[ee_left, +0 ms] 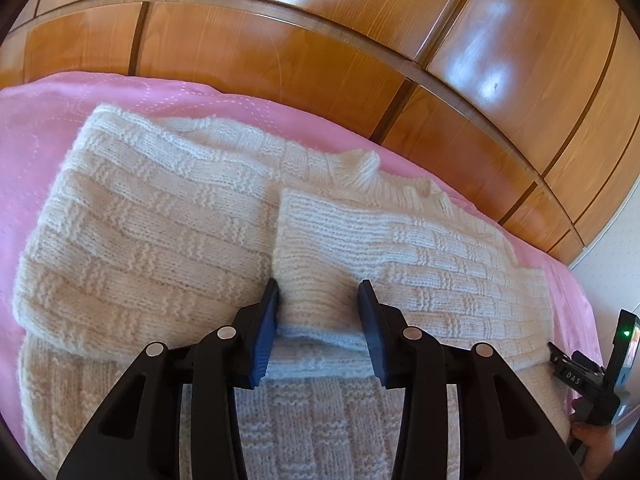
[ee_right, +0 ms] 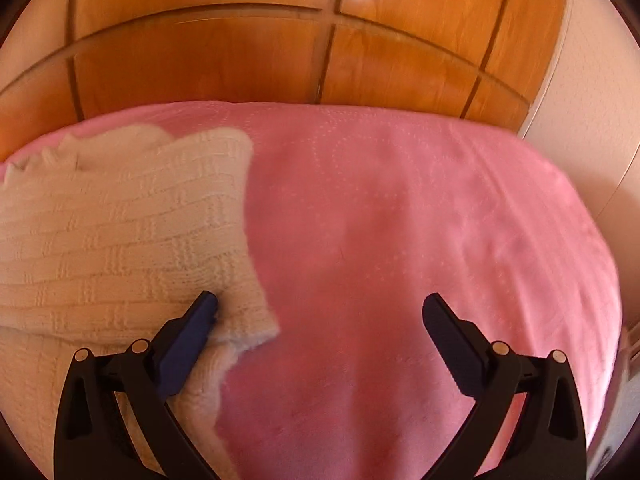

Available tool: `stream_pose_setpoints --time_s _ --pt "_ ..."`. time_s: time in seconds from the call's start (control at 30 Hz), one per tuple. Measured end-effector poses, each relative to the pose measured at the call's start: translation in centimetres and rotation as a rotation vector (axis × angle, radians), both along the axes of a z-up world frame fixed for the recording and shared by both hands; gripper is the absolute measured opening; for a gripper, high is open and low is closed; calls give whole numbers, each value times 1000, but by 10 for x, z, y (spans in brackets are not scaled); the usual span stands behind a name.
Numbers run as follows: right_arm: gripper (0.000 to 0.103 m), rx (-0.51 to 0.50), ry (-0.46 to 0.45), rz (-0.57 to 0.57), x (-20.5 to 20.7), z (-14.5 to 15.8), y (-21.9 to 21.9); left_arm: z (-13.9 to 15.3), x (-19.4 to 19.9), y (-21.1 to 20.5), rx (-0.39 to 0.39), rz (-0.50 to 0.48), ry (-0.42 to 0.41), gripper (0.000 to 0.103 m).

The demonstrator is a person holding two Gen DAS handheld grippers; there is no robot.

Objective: Fold small clothes

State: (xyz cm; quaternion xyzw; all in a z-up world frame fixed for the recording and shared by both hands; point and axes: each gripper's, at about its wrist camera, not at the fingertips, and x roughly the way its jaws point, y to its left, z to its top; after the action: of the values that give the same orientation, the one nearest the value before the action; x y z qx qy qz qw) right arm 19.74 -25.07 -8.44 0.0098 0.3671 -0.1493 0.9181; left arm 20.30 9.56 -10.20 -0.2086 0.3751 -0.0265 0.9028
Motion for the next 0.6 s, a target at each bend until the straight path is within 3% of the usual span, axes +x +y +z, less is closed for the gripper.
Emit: stream_pose_setpoints --time_s 0.17,0.23,0.3,0.37,0.6 --pt "101 -19 -6 -7 0 -1 2 1 -1 0 -2 6 -2 43" --pt "101 -12 -9 -7 0 -1 1 4 -5 1 9 25 -8 49" --pt "101 9 -11 -2 2 -1 -3 9 -15 -2 45 52 -4 65" --pt "101 23 -12 -1 2 -3 -6 15 -30 -4 69 70 0 74" --pt "101 77 -48 14 -3 -1 -13 18 -100 3 47 104 45 77"
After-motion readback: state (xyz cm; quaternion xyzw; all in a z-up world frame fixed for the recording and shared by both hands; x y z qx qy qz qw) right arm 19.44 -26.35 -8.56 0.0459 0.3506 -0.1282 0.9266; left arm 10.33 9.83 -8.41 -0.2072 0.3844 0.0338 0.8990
